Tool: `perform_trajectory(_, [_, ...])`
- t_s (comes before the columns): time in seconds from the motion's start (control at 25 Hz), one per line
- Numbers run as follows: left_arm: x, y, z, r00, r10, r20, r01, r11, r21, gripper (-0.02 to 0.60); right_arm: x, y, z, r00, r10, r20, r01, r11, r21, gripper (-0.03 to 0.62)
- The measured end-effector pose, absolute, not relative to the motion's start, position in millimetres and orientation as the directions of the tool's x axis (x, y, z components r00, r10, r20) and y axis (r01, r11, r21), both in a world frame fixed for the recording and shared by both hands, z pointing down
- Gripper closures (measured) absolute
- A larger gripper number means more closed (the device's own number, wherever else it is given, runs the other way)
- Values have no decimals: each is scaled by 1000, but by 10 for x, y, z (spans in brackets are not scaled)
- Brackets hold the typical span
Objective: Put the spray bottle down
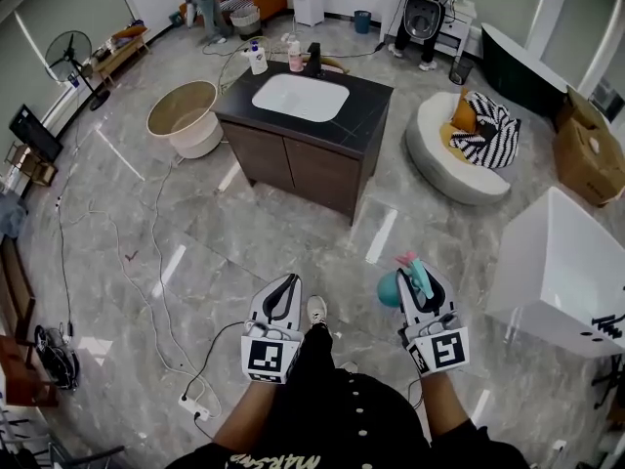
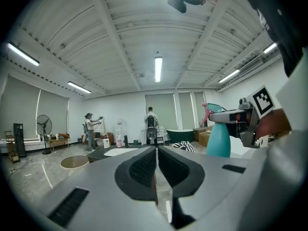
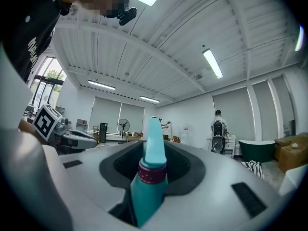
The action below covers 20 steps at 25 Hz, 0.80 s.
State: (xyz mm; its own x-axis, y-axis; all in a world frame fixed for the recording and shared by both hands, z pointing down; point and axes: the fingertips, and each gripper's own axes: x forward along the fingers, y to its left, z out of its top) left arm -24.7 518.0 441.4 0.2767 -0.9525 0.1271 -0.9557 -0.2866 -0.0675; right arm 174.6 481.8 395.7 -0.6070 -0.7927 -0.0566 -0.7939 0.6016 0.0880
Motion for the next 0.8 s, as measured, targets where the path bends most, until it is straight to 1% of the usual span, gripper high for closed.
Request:
perform_trajectory(0.28, [-380,4322,4369,281,-953,110,-956,-289,-56,560,1675,4034,3928,-588,-807,-63,-809,583,80,477])
perform_trajectory(0.8, [-815,2988,4270,294,-951,101,-954,-299,-37,560,1223,2741,3811,-580,-812,-61,-814,575,79,476])
